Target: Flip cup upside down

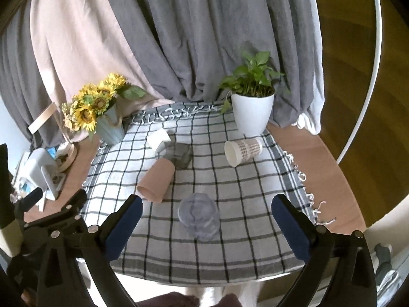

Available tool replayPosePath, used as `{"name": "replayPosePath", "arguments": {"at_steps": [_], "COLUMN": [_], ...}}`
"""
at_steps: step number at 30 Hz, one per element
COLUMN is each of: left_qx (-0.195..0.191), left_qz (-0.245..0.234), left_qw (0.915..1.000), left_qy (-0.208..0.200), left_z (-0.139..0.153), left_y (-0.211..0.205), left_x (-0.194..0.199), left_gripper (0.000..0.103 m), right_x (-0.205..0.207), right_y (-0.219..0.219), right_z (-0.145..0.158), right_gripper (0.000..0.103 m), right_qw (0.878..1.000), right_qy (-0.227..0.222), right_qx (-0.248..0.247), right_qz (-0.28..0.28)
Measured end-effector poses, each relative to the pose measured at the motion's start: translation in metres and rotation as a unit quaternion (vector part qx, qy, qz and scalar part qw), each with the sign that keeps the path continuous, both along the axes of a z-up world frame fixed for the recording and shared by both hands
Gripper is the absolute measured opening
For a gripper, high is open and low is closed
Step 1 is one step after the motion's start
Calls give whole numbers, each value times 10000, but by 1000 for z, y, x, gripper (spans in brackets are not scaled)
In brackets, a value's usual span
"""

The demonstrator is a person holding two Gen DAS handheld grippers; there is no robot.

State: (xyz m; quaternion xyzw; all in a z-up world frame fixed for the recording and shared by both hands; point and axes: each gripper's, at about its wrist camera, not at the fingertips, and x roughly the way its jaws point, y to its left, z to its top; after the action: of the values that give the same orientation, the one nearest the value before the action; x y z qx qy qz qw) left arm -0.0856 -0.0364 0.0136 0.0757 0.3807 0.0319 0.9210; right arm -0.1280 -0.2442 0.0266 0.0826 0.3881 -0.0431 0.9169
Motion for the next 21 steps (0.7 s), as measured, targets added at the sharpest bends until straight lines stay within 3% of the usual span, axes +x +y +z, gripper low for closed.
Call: {"name": "replayPosePath", "arguments": {"at_steps": [21], "left_qx": [2], "left_qz": [-36], "left_qw": [10000], "left_qy": [71], "left_z": [-4], "left_y": [7], "left_x": [3], "left_gripper": [103], "right_x": [-2], "right_y": [12], "right_z": [-7], "right_gripper": [101], "right_qw": [9999], "right_qy": [141], "right_qx": [12], "right_qz": [-95]}}
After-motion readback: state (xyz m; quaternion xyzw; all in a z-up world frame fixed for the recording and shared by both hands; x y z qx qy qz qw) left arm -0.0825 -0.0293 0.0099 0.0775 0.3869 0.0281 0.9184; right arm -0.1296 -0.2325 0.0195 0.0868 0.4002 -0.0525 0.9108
